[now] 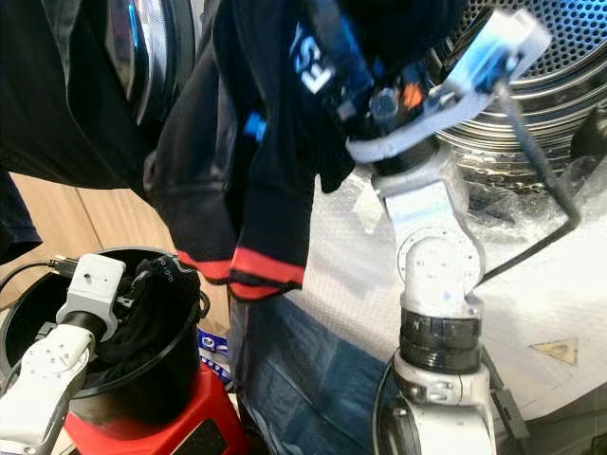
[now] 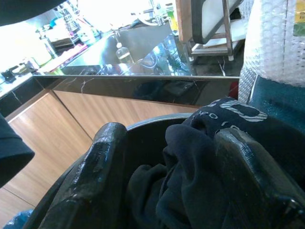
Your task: Clothes washing
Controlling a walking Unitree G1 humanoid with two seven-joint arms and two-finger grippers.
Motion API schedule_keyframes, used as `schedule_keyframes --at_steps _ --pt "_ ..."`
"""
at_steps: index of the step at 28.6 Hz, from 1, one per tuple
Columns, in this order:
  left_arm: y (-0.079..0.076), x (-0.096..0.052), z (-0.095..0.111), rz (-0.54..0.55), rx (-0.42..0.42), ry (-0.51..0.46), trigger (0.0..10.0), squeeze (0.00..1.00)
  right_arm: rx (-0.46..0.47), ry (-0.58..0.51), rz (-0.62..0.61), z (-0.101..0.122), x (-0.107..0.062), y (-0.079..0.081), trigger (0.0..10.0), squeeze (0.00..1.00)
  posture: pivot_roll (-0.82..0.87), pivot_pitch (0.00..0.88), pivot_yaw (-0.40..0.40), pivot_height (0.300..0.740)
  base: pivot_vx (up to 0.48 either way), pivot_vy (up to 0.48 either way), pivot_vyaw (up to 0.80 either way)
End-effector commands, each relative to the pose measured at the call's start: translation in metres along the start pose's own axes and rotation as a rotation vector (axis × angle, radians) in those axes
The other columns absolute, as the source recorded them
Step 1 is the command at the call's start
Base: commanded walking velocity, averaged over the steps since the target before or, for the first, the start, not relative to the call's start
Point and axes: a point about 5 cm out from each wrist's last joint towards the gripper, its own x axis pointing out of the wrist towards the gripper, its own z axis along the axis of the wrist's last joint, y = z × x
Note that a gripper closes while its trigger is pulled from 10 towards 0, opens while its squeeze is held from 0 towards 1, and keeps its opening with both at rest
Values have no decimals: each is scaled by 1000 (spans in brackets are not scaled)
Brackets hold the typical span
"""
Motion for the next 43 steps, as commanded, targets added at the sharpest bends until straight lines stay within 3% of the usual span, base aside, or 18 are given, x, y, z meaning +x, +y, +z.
schedule_keyframes --at_steps 1,5,9,13,15,19,21,24,29,31,33,34,36,41,43 --pt "-3 1 0 -13 11 -3 10000 0 -59 -23 -14 11 5 -5 0 0 233 0 -60 740 0 0 0" --pt "-4 2 0 -17 11 1 10000 0 -112 -21 -51 19 15 -17 0 0 225 0 -54 740 0 0 0" --pt "-4 3 0 -21 16 -1 10000 0 -201 65 -143 21 29 -37 0 0 220 0 -49 740 0 0 0" --pt "-3 3 0 -21 17 -1 10000 0 -227 99 -155 19 32 -41 0 0 217 0 -46 740 0 0 0" --pt "-3 3 0 -22 21 1 10000 0 -256 113 -255 21 40 -58 0 0 215 0 -49 740 0 0 0" --pt "-5 0 -3 -23 12 14 10000 0 -285 138 -382 24 50 -75 0 0 212 0 -47 740 0 0 0" --pt "-8 -2 -5 -28 3 21 10000 0 -291 166 -511 24 50 -87 0 0 211 0 -48 740 0 0 0" --pt "-14 -3 -6 -42 -3 23 10000 0 -311 244 -750 22 41 -108 0 0 210 0 -48 740 0 0 0" --pt "-19 0 -5 -64 -1 15 10000 0 -399 321 -869 19 36 -117 0 0 208 0 -47 740 0 0 0" --pt "-20 2 -2 -68 -4 7 10000 0 -489 382 -1013 22 26 -124 0 0 214 0 -48 740 0 0 0" --pt "-21 2 -2 -68 -5 5 10000 0 -528 387 -1125 28 16 -129 0 0 219 0 -52 740 0 0 0" --pt "-21 1 -3 -65 -5 6 10000 0 -566 385 -1245 34 5 -133 0 0 224 0 -56 740 0 0 0" --pt "-19 -1 -5 -55 -6 7 10000 0 -566 354 -1365 41 -10 -137 0 0 231 0 -58 740 0 0 0" --pt "-17 -3 -7 -44 1 11 10000 0 -653 303 -1552 62 -30 -140 0 0 235 0 -56 740 0 0 0" --pt "-17 -3 -7 -44 1 11 10000 0 -653 303 -1552 62 -30 -140 0 0 235 0 -56 740 0 0 0"
